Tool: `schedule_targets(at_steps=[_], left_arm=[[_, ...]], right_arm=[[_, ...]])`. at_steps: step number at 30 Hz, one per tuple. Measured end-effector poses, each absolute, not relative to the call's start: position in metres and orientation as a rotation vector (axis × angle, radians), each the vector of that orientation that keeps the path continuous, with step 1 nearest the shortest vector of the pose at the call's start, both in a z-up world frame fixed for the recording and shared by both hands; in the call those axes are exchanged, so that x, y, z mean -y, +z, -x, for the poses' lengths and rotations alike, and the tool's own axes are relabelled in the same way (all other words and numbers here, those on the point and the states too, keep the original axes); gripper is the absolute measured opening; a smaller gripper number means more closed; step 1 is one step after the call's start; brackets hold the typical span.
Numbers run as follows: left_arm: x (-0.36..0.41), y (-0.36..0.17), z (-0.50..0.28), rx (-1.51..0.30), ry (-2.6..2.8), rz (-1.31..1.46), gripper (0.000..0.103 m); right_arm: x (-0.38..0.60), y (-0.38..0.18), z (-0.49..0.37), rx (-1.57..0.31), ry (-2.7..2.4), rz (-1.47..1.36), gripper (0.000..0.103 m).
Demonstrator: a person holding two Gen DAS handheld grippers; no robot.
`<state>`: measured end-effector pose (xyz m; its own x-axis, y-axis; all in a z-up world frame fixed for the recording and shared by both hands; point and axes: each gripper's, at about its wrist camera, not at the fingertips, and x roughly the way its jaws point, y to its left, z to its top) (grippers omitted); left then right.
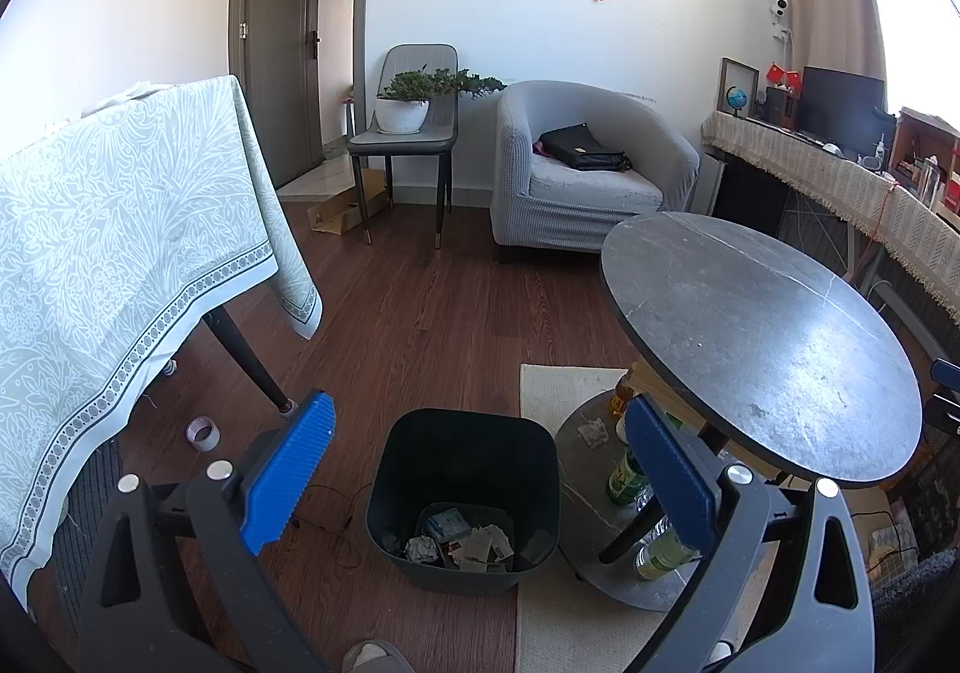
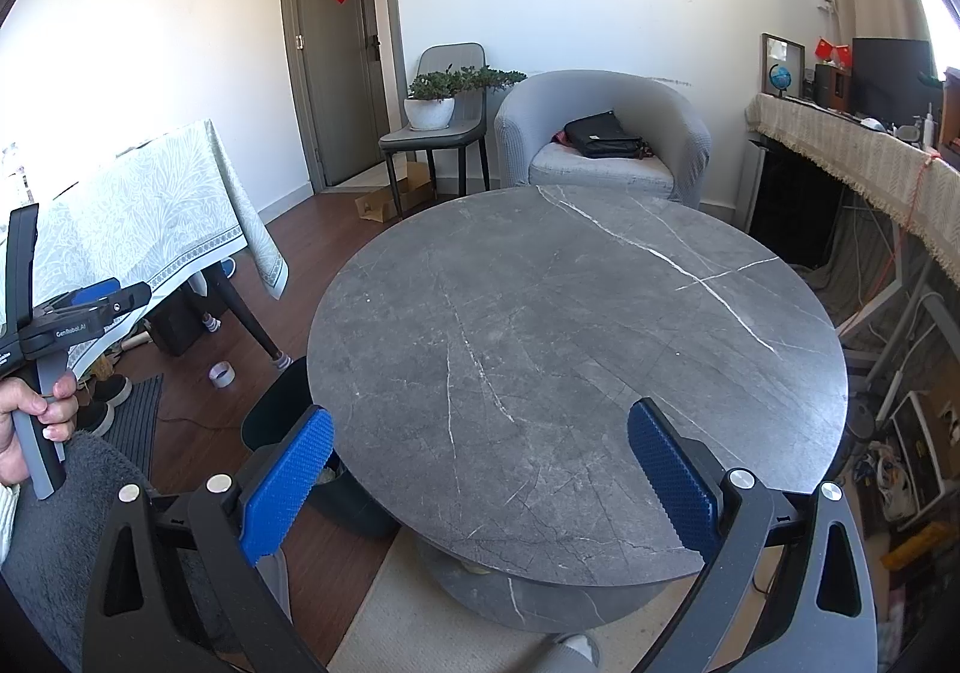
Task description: Collect trash
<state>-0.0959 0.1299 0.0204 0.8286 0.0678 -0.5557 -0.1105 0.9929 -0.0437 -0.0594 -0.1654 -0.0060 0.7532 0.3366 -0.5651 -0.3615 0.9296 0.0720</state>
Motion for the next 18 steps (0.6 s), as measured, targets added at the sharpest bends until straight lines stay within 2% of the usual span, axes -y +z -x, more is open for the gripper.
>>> schedule_targets(at_steps=[18], left_arm=[[-0.129, 0.0171, 0.0951, -0.591, 0.09, 0.075, 0.099]], right_arm=[[0.1641, -0.0078, 0.0594, -0.61, 0.382, 0.045, 0.099]])
